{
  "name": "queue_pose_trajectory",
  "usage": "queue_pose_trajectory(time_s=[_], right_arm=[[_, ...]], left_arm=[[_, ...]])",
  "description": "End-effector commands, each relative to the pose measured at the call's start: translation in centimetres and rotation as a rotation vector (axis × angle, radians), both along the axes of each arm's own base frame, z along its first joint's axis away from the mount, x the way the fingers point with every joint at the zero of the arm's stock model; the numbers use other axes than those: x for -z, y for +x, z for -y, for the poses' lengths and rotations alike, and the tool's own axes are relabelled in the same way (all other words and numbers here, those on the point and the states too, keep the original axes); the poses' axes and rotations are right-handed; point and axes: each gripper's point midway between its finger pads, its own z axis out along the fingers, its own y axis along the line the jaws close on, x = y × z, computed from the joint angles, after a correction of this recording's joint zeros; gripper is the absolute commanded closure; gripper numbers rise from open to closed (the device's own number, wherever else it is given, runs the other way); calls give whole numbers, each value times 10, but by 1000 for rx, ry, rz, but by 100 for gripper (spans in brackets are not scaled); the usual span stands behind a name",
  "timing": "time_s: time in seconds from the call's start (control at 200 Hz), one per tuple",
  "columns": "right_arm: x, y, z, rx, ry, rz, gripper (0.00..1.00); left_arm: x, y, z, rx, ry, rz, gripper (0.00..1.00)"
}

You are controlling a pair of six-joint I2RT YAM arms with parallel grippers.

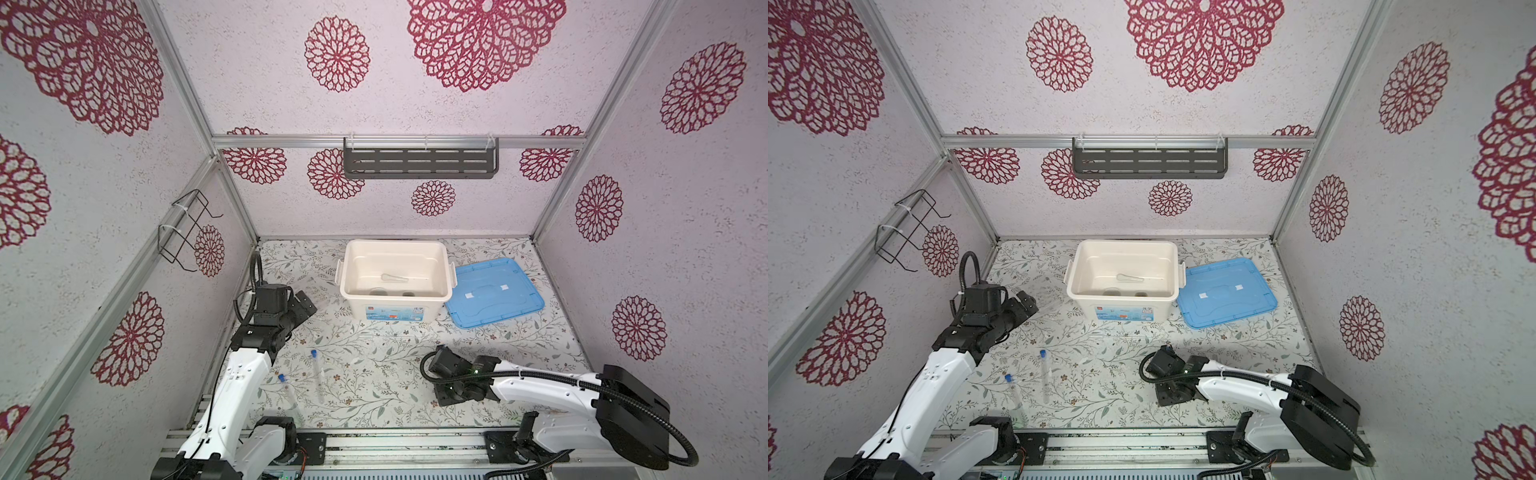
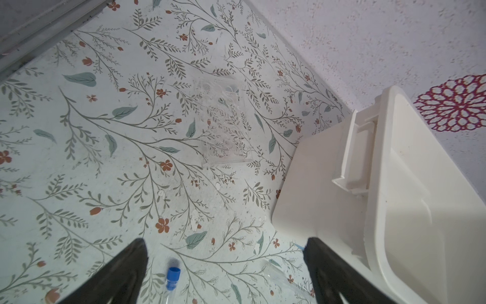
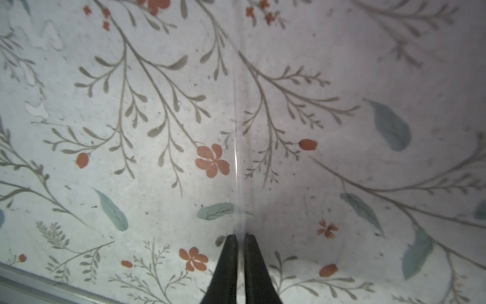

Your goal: Organize the chemistry lab equipment

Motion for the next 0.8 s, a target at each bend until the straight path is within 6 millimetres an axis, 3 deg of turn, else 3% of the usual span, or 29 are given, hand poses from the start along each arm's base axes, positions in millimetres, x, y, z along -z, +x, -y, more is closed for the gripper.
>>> queue_pose_trajectory(time_s=[0.0,0.095,0.32,0.43,0.525,0.646,0.796], right_arm=[[-18,10,9,-31,-32,95,92],[-44,22,-3,-88,26,204,93],[-139,46,-79,-493,234,552,95],[-188,62,-110,-668,258,736,95],[-214,73,-133,-849,221,856,95],[-226,117,-143,-941,105,911,95],[-244,189,-136,-962,-76,973,95]], left_arm=[[-15,9,-2,-17,-8,52,3],[-17,9,-3,-20,-7,45,3],[-12,9,-4,-30,-8,37,3],[-13,9,-4,-29,-14,35,3],[-15,9,-6,-41,-8,40,3],[-14,6,-5,-44,-16,34,3],[-15,-2,-7,-66,-33,35,3]])
